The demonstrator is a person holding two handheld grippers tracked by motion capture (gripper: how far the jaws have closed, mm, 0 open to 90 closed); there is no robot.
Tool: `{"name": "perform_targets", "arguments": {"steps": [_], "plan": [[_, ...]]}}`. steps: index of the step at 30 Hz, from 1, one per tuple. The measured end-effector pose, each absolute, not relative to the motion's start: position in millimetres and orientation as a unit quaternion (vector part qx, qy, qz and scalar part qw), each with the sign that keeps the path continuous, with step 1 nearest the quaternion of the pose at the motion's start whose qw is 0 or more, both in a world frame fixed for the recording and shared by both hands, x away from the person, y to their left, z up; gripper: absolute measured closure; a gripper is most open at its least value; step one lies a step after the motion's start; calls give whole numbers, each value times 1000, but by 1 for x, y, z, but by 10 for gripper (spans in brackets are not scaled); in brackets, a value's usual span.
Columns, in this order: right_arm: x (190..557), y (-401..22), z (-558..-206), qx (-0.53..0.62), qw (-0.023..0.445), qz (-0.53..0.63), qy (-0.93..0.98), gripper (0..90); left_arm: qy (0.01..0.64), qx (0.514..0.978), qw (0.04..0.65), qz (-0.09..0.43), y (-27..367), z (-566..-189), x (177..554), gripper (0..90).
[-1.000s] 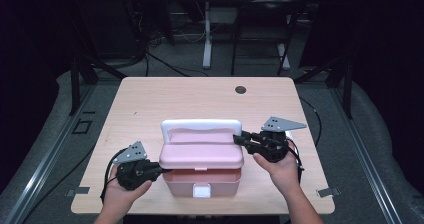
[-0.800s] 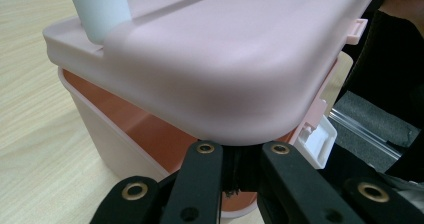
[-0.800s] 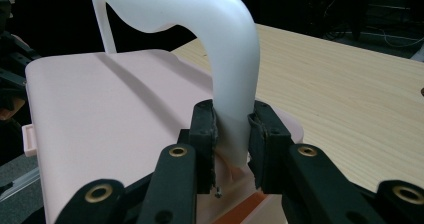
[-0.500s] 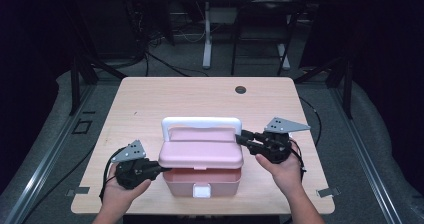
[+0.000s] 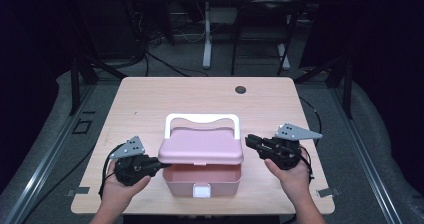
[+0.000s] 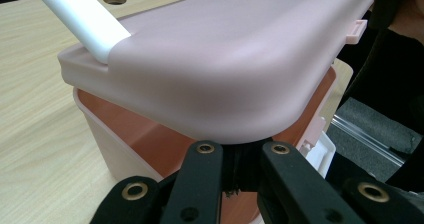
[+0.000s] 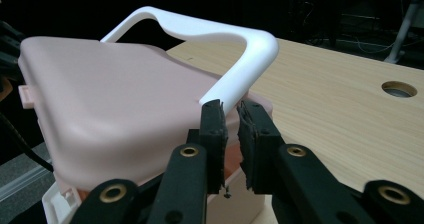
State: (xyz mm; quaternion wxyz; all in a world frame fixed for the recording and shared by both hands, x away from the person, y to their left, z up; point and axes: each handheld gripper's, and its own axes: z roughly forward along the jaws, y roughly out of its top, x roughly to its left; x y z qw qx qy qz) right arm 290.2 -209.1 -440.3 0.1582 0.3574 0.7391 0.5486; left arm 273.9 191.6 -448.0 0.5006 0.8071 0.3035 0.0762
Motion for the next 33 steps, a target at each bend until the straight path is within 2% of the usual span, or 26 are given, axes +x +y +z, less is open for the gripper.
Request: {"name": "perform_targets", "arguments": {"steps": [11, 33], "plan": [[277, -212, -455, 363, 158, 539, 743, 899, 303, 802, 509, 76, 191, -437, 281, 900], [259, -179, -485, 328, 114, 515, 784, 900, 302, 802, 508, 87, 190, -422, 291, 900]]}}
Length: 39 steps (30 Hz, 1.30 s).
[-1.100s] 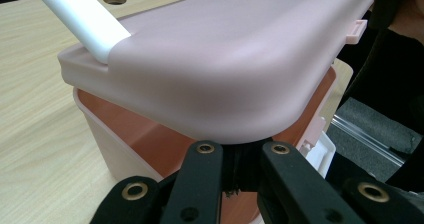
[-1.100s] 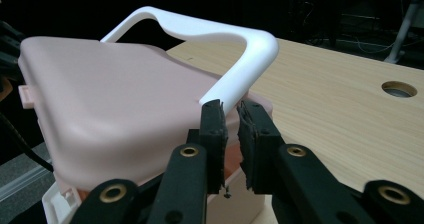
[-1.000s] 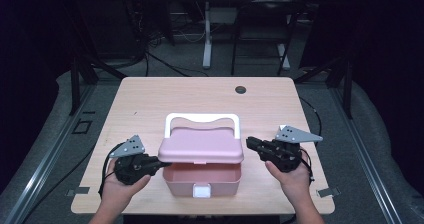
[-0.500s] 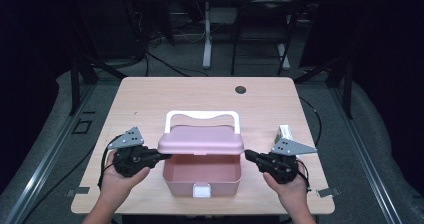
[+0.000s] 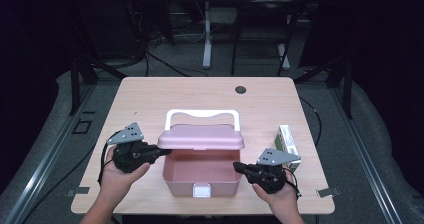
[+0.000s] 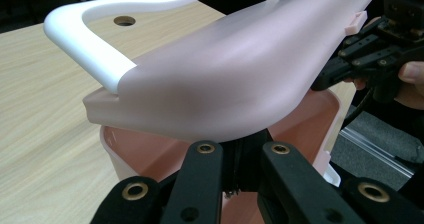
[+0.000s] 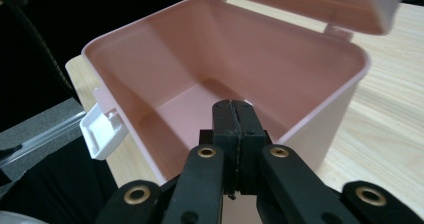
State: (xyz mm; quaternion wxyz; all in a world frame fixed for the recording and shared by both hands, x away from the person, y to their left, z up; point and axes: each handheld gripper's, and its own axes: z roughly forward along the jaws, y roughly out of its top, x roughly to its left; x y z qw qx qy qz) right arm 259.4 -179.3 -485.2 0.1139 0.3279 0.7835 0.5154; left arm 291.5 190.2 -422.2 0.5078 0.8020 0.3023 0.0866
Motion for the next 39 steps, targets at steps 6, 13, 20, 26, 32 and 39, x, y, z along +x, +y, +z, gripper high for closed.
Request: {"name": "perform_targets", "arguments": {"steps": [6, 13, 20, 26, 32, 39], "plan": [[259, -178, -488, 327, 108, 519, 783, 900, 304, 802, 506, 88, 190, -419, 294, 900], [258, -176, -493, 326, 99, 519, 784, 900, 306, 801, 506, 90, 190, -417, 296, 900], [257, -173, -496, 324, 97, 518, 785, 900, 306, 802, 505, 93, 189, -414, 298, 900], [258, -171, -497, 322, 95, 517, 787, 900, 305, 801, 506, 94, 190, -411, 301, 900], [259, -167, -500, 321, 93, 517, 789, 900, 305, 799, 510, 97, 190, -408, 306, 900], [260, -164, -502, 319, 94, 513, 791, 900, 307, 798, 510, 97, 189, -404, 310, 900]]}}
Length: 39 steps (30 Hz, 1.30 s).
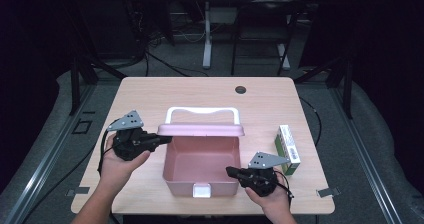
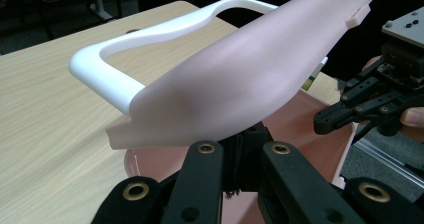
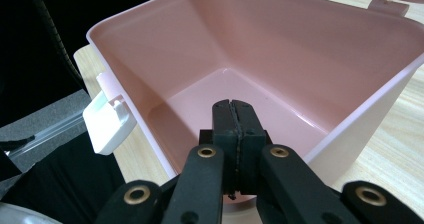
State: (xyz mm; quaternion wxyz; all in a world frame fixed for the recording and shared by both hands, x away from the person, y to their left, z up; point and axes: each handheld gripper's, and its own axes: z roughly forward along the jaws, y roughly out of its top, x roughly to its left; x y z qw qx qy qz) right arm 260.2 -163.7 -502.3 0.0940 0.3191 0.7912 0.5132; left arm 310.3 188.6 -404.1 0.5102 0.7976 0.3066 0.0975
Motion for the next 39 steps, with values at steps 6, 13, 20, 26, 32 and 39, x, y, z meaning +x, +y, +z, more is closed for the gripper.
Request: {"name": "perform_targets", "arguments": {"steps": [6, 13, 20, 26, 32, 39], "plan": [[261, -164, -503, 322, 91, 516, 789, 900, 309, 795, 512, 98, 189, -401, 315, 900], [261, -165, -504, 321, 89, 521, 786, 900, 311, 796, 510, 101, 188, -397, 320, 900], [261, -166, -504, 320, 88, 522, 785, 900, 313, 795, 510, 102, 188, -394, 324, 900], [261, -166, -504, 320, 89, 523, 785, 900, 315, 791, 514, 106, 188, -391, 329, 900], [261, -166, -505, 320, 90, 524, 784, 900, 317, 790, 514, 109, 188, -390, 334, 900], [261, -166, -505, 320, 90, 527, 783, 900, 322, 786, 515, 113, 190, -389, 341, 900]]}}
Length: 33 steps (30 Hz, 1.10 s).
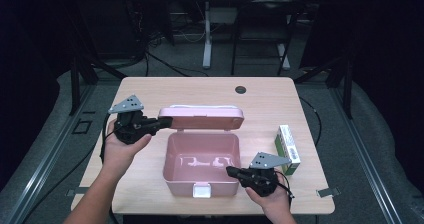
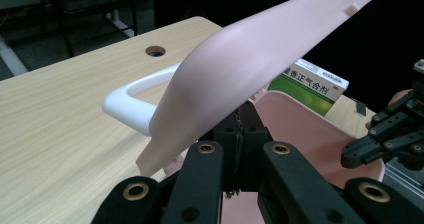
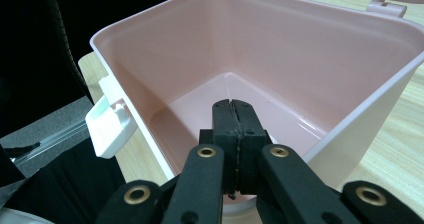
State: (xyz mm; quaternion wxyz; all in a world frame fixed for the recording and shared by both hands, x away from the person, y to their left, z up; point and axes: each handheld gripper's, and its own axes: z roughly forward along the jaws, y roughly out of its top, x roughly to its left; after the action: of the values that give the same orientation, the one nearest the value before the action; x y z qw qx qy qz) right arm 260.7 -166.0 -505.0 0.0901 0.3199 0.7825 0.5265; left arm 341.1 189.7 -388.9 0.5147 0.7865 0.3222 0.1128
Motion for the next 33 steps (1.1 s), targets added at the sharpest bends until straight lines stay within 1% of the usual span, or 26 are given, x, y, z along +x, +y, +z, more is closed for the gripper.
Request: {"name": "perform_targets", "arguments": {"steps": [20, 33], "plan": [[260, -166, -505, 321, 90, 528, 781, 900, 336, 782, 509, 128, 185, -393, 358, 900], [260, -166, -506, 320, 90, 529, 781, 900, 344, 781, 505, 126, 188, -398, 364, 900]]}}
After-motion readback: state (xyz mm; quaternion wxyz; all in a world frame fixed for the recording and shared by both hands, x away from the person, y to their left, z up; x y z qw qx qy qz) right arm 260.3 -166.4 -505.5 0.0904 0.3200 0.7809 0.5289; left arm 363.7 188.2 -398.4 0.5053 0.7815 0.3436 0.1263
